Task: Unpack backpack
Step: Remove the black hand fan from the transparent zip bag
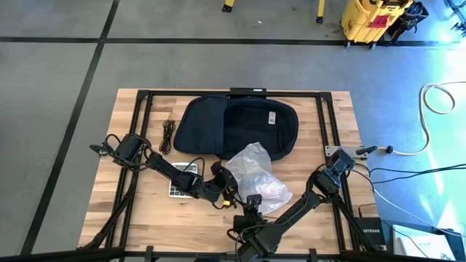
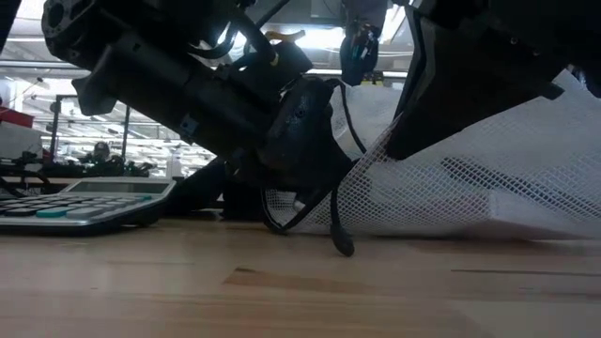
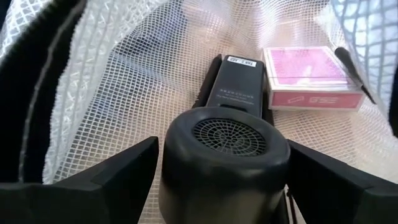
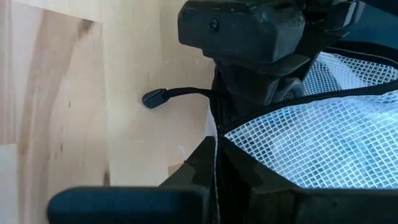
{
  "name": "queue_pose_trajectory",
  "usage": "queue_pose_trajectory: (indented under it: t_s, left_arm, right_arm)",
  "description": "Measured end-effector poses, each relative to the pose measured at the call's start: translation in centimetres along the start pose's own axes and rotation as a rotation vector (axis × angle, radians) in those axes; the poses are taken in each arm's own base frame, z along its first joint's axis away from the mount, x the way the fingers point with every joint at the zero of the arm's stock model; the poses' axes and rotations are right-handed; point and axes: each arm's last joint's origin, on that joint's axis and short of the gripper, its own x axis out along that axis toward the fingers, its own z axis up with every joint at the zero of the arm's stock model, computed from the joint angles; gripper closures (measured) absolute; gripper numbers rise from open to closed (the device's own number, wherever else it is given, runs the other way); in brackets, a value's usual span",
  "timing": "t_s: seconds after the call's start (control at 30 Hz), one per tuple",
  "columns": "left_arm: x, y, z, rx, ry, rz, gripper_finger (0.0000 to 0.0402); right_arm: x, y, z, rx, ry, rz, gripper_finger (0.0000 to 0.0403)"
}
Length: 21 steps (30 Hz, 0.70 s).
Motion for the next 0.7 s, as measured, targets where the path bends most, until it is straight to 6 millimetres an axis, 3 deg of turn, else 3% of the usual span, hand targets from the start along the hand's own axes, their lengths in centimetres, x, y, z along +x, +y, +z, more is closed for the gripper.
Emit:
queue_pose_trajectory:
  t_s: [0.43, 0.7]
  left_arm:
    - [-0.01, 0.11, -0.17, -0.002, 0.009, 0.022, 0.0089]
    - [-0.01, 0.09, -0.16, -0.009, 0.009, 0.019, 0.0139]
  right_arm:
    - [-0.02, 0.02, -0.02, 0.000, 0.000, 0.000, 0.0403]
    - [-0.03, 0.02, -0.02, 0.000, 0.000, 0.000, 0.0403]
